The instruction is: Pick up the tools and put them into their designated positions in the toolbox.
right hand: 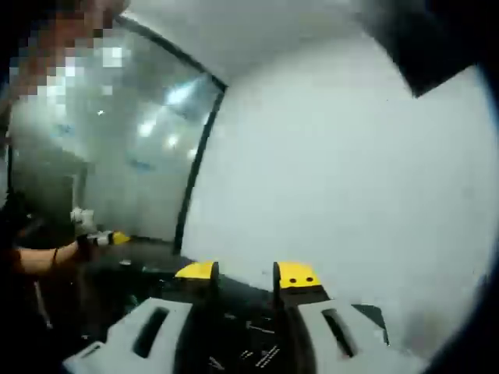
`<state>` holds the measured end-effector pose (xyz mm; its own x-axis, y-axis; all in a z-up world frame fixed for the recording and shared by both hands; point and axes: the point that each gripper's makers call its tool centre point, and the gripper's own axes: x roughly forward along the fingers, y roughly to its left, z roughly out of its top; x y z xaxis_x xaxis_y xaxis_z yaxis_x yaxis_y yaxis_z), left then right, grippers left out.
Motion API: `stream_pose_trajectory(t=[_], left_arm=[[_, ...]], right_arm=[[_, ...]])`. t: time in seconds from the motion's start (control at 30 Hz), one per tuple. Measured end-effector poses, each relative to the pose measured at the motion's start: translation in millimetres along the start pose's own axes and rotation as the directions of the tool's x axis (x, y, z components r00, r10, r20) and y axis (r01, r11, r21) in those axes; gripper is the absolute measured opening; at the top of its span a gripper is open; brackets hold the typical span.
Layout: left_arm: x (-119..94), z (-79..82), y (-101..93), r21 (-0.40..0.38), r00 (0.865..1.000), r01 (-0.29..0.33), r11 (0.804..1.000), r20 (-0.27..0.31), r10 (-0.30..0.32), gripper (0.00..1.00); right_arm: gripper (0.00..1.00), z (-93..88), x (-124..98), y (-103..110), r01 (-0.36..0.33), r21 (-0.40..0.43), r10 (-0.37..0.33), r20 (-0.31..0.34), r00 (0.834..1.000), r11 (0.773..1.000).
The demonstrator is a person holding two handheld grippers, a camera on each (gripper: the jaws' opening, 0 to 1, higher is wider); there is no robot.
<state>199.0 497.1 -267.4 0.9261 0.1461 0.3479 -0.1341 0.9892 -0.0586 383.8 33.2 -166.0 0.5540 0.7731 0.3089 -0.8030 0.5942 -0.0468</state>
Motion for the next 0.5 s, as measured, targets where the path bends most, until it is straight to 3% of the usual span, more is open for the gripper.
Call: stream_pose_trajectory(t=[0.03, 0.1, 0.17, 0.2, 0.23, 0.27, 0.3, 0.33, 0.37, 0.43, 0.47, 0.5], left_arm=[[-4.0, -6.1, 10.6, 0.025, 0.999, -0.034, 0.999, -0.015, 0.034, 0.13], [-8.1, -19.1, 11.8, 0.022, 0.999, -0.035, 0.999, -0.023, 0.036, 0.09], [-10.0, -38.1, 6.8, 0.115, 0.999, -0.012, 0.993, -0.037, 0.016, 0.10], [-11.0, -48.2, 3.3, 0.121, 1.000, -0.014, 0.993, -0.024, 0.017, 0.10], [-10.3, -56.7, 1.1, 0.163, 0.996, -0.006, 0.987, -0.085, 0.020, 0.10], [-11.0, -54.2, 1.2, 0.180, 0.993, -0.024, 0.983, -0.106, 0.044, 0.09], [-7.8, -42.8, -1.8, 0.167, 1.000, -0.017, 0.986, -0.018, 0.020, 0.09], [-8.7, -39.1, -7.9, 0.155, 1.000, 0.025, 0.988, 0.006, -0.026, 0.10], [-10.4, -43.9, -7.9, 0.131, 0.999, 0.036, 0.991, -0.023, -0.034, 0.10], [-10.4, -47.7, -0.2, 0.120, 0.999, 0.005, 0.993, -0.046, 0.001, 0.10], [-10.1, -46.5, 3.8, 0.122, 0.999, -0.006, 0.992, -0.042, 0.012, 0.09], [-11.7, -44.8, 5.0, 0.111, 0.999, -0.006, 0.994, -0.037, 0.010, 0.09]], right_arm=[[0.27, 4.0, 0.7, -5.7, -0.012, 0.003, 0.012, 0.001, 1.000, 1.000], [0.38, 12.7, 5.2, -9.6, -0.003, -0.008, 0.003, 0.032, 0.999, 1.000], [0.42, 19.6, 10.3, -18.6, 0.059, -0.028, -0.058, 0.048, 0.997, 0.998], [0.42, 21.8, 12.4, -22.7, 0.089, -0.036, -0.087, 0.057, 0.995, 0.995], [0.41, 22.6, 15.2, -29.6, 0.133, -0.045, -0.130, 0.065, 0.989, 0.990], [0.41, 20.4, 17.0, -34.3, 0.159, -0.057, -0.155, 0.056, 0.986, 0.986], [0.41, 16.7, 18.2, -39.9, 0.185, -0.103, -0.182, 0.043, 0.982, 0.977], [0.41, 9.8, 18.5, -54.0, 0.248, -0.151, -0.247, 0.027, 0.969, 0.957], [0.43, 2.2, 18.7, -62.9, 0.287, -0.180, -0.292, 0.003, 0.956, 0.941], [0.58, -26.2, 14.4, -94.3, 0.411, -0.234, -0.438, -0.074, 0.896, 0.881], [0.65, -51.4, 11.3, -113.0, 0.455, -0.265, -0.503, -0.150, 0.851, 0.850], [0.71, -61.5, 9.6, -120.2, 0.467, -0.273, -0.522, -0.184, 0.833, 0.841]])
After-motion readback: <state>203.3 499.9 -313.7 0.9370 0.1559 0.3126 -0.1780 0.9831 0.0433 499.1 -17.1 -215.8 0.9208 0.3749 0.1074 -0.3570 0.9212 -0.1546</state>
